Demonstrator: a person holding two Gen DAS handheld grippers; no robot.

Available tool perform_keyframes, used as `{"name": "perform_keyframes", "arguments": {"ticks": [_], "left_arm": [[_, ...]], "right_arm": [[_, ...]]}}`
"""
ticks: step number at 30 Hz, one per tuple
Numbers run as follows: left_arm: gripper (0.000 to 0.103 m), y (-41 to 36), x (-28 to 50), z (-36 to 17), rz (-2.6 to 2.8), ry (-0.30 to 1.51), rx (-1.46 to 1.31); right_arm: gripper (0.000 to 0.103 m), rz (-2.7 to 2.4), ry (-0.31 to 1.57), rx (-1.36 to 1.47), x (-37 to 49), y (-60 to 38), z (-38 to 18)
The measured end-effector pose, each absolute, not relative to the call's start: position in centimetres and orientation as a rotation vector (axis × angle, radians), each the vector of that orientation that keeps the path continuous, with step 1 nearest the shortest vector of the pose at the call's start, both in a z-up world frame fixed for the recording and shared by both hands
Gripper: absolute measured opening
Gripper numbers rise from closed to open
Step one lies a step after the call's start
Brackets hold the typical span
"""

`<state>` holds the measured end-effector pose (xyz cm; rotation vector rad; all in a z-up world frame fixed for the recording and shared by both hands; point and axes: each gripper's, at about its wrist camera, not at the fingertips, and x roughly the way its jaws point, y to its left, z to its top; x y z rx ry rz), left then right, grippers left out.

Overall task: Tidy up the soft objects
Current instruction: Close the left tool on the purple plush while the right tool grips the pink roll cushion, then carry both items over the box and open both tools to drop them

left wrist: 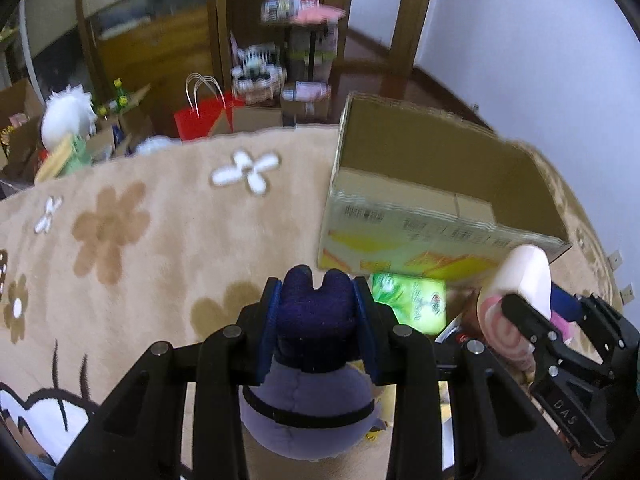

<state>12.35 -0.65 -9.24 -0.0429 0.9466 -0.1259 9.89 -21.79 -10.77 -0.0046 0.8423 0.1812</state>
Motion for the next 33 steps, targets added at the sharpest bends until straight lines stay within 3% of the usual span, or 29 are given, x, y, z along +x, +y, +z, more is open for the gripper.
{"name": "perform_keyframes", "arguments": {"ticks": [19, 33], "left_arm": [[0.034, -2.9, 11.3, -1.1, -0.148, 0.584, 0.018], [0.034, -6.2, 15.0, 1.6, -0.208, 0.510, 0.040]], "right_arm": [[0.045, 0.129, 0.572, -0.031, 8.2, -21.9, -2.6], [0.046, 0.107, 0.496, -0.105, 11.5, -23.0, -1.0]]}}
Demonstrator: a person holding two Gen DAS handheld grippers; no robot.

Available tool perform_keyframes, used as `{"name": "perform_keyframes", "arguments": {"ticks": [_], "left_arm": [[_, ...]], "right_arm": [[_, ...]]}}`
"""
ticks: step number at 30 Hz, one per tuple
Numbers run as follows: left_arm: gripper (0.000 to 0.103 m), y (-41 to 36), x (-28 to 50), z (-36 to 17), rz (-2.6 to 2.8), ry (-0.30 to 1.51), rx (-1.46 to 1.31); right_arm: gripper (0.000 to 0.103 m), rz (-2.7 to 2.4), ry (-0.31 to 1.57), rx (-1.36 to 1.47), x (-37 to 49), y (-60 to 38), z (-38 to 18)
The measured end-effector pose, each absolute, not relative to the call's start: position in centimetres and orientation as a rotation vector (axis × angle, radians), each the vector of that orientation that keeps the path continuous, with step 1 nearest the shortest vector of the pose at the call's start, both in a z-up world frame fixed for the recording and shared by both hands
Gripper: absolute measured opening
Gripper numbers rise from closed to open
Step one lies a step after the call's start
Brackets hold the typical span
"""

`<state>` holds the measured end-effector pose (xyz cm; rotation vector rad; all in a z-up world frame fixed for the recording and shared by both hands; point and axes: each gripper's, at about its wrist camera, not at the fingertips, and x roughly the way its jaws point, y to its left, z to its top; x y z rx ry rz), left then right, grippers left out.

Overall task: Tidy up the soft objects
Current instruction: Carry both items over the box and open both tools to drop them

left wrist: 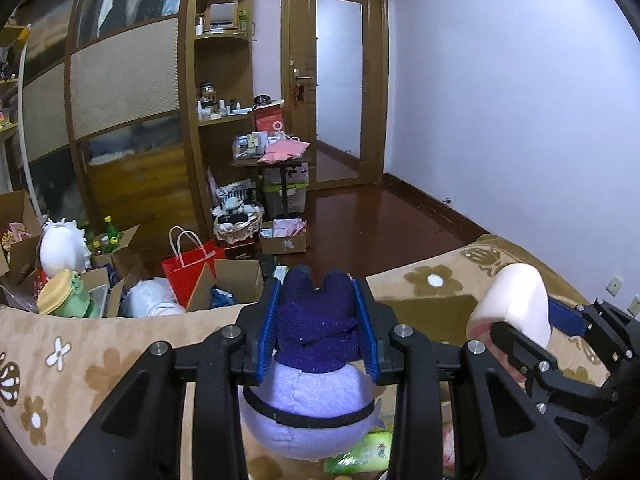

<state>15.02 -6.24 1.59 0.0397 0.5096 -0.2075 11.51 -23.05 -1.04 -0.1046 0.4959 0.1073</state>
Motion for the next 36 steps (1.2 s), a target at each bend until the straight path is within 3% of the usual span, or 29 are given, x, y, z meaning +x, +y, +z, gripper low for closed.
{"name": "perform_keyframes", "arguments": {"ticks": [8, 24, 27, 31, 36], "left_arm": [[0.035, -6.3, 17.7, -0.4, -0.277, 0.645, -0.075], [0.038, -6.9, 19.6, -4.8, -0.278, 0.719, -0.058], [0.069, -6.9, 19.8, -5.5, -0.262, 0.745, -0.075], [0.072, -6.9, 19.8, -5.7, -0.265, 0.755, -0.059], [0.079, -7.4, 19.9, -6.1, -0.239, 0.769, 0.022]], "right_arm": [[0.047, 0.115, 0.562, -0.005, 13.2, -25.4, -3.4], [0.052, 0.175, 0.608, 0.065, 13.6, -25.5, -5.7], [0.055, 0.172, 0.613, 0.075, 13.6, -25.7, -5.9], [0.064, 0.156, 0.606, 0.091, 13.6, -25.9, -5.9], [0.085, 0.132, 0.591, 0.099, 13.4, -26.2, -5.6]]}}
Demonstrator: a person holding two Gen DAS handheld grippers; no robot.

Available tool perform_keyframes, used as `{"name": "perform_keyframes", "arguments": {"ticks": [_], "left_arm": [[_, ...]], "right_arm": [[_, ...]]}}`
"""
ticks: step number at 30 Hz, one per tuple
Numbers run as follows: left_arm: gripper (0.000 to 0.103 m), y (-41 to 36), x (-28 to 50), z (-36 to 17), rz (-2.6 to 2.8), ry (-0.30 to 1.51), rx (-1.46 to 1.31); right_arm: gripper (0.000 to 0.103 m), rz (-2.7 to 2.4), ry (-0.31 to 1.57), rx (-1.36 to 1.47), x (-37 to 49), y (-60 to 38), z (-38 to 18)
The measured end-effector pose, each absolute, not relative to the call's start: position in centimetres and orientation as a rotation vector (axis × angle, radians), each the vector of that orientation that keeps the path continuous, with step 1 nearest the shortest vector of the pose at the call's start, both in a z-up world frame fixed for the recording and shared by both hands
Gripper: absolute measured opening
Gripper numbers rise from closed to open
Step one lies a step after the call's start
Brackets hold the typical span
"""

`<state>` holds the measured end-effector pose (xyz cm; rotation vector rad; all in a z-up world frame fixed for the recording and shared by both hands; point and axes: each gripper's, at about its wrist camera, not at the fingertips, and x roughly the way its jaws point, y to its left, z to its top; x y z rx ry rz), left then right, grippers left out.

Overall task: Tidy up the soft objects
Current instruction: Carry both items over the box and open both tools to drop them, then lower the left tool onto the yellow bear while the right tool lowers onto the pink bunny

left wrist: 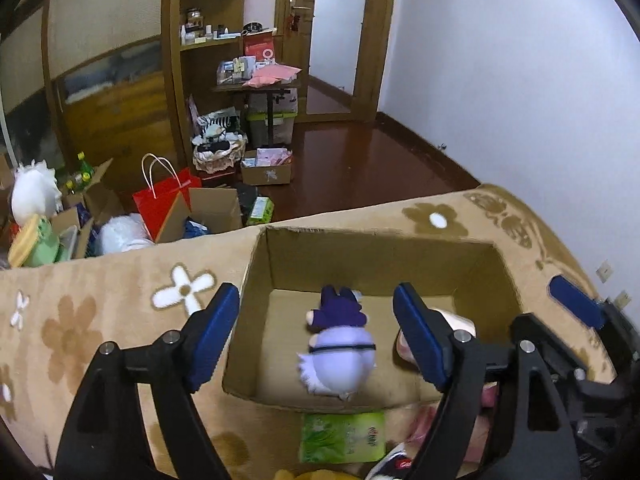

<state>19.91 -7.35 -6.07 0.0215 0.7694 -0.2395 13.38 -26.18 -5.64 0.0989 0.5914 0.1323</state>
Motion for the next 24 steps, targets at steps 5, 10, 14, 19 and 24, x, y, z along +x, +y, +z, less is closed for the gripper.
{"name": "perform_keyframes", "arguments": {"ticks": [5, 10, 14, 19, 24], "left_arm": [[0.086, -7.5, 19.6, -5.7, -0.221, 0.775, 0.068], [0.089, -7.0, 19.0, -5.0, -0.197, 0.774, 0.089], [0.098, -6.2, 17.5, -4.1, -0.162, 0.748, 0.088], [0.099, -5.0, 15.4, -3.4, -0.157, 0.758, 0.086], [0.102, -4.1, 13.4, -3.6, -0.147, 0.786, 0.095]], "right_arm": [[0.101, 0.109, 0.597, 0.121, 13.4, -26.8, -5.4], [0.103, 0.088, 0.589, 0.137, 13.0, -27.3, -4.8], [0.103, 0.065, 0.587, 0.151, 12.1, -27.8, -4.2], [0.103, 0.051, 0.600, 0.147, 10.5, -28.1, -3.5], [0.103, 0.021, 0.625, 0.165, 8.9, -28.6, -3.3]]}}
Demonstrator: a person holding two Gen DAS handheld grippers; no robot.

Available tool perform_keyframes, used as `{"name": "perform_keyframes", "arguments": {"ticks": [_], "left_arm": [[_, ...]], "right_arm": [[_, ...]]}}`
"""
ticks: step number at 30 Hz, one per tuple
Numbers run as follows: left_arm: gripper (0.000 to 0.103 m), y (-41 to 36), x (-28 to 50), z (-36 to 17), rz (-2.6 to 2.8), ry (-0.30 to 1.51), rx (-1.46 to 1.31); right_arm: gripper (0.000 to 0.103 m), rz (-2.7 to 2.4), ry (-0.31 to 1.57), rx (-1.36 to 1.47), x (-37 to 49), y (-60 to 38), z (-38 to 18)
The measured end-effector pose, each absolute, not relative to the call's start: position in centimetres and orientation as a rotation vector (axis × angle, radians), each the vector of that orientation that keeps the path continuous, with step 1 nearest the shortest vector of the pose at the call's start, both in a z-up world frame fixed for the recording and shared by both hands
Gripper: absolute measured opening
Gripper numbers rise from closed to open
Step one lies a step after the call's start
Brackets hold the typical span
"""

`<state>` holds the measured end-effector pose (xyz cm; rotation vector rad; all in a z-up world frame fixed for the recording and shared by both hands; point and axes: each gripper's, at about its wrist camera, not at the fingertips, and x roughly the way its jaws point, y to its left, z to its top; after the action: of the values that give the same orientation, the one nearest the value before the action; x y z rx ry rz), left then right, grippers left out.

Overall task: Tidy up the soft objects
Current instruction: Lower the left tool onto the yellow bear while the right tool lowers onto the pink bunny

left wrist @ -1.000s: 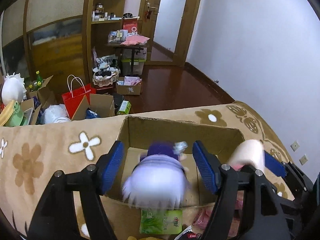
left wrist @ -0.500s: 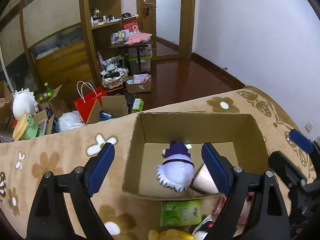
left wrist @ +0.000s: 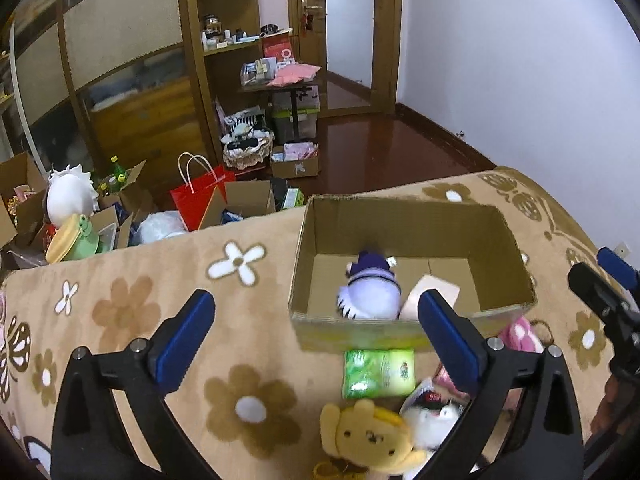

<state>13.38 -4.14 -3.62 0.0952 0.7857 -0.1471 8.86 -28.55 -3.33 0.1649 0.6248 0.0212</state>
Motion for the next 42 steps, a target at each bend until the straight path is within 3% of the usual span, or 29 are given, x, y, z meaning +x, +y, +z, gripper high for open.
{"name": "perform_keyframes", "arguments": {"ticks": [18, 42], "left_arm": [[0.102, -4.4, 9.0, -8.0, -0.142, 0.932, 0.110], [0.102, -4.6, 12.1, -16.2, -0.115, 1.166, 0.016]], "right_arm": [[0.103, -0.016, 0.724, 0.213, 5.9, -29.2, -6.6], [0.103, -0.111, 0.858, 0.263, 9.7, -31.3, -13.7]]}}
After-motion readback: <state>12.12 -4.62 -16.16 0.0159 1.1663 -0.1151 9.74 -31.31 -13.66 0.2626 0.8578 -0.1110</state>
